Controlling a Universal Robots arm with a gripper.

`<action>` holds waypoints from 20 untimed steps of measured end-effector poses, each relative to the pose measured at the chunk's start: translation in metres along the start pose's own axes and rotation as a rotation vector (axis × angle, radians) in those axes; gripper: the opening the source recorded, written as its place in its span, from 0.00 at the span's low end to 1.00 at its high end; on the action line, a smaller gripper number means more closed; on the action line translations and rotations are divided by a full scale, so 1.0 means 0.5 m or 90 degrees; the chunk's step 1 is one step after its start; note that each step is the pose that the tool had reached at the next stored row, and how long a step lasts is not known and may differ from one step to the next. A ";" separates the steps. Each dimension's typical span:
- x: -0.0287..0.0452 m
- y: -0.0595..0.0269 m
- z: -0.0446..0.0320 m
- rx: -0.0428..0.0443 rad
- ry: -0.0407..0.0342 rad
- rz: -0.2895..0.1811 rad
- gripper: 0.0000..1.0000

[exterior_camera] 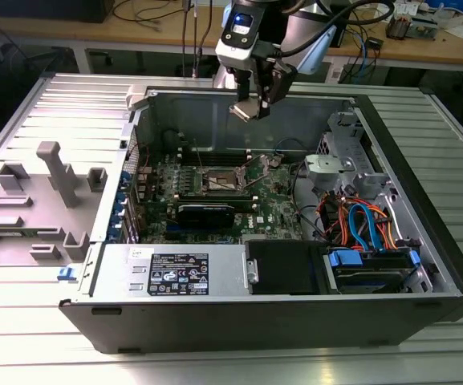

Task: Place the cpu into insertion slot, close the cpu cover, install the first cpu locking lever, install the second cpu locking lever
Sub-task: 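Place the cpu into insertion slot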

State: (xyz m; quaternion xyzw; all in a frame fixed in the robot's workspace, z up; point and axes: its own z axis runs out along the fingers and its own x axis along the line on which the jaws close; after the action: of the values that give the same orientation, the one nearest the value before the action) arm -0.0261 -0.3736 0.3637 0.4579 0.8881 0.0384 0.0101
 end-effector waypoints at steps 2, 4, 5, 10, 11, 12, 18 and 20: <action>0.000 0.000 0.000 0.0000 0.0000 0.000 0.54; 0.000 0.000 0.000 0.0000 0.0000 0.000 0.54; 0.000 0.000 0.000 0.0000 0.0000 0.000 0.54; 0.000 0.000 0.000 -0.0001 0.0000 0.000 0.54; 0.000 0.000 0.000 0.0000 0.0000 0.000 0.54; 0.000 0.000 0.000 0.0000 0.0000 0.001 0.54; 0.000 0.000 0.001 -0.0007 -0.0029 0.037 0.54; 0.000 0.000 0.002 -0.0011 -0.0047 0.060 0.54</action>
State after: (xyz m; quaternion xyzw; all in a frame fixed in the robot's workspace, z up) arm -0.0261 -0.3736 0.3629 0.4996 0.8653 0.0379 0.0119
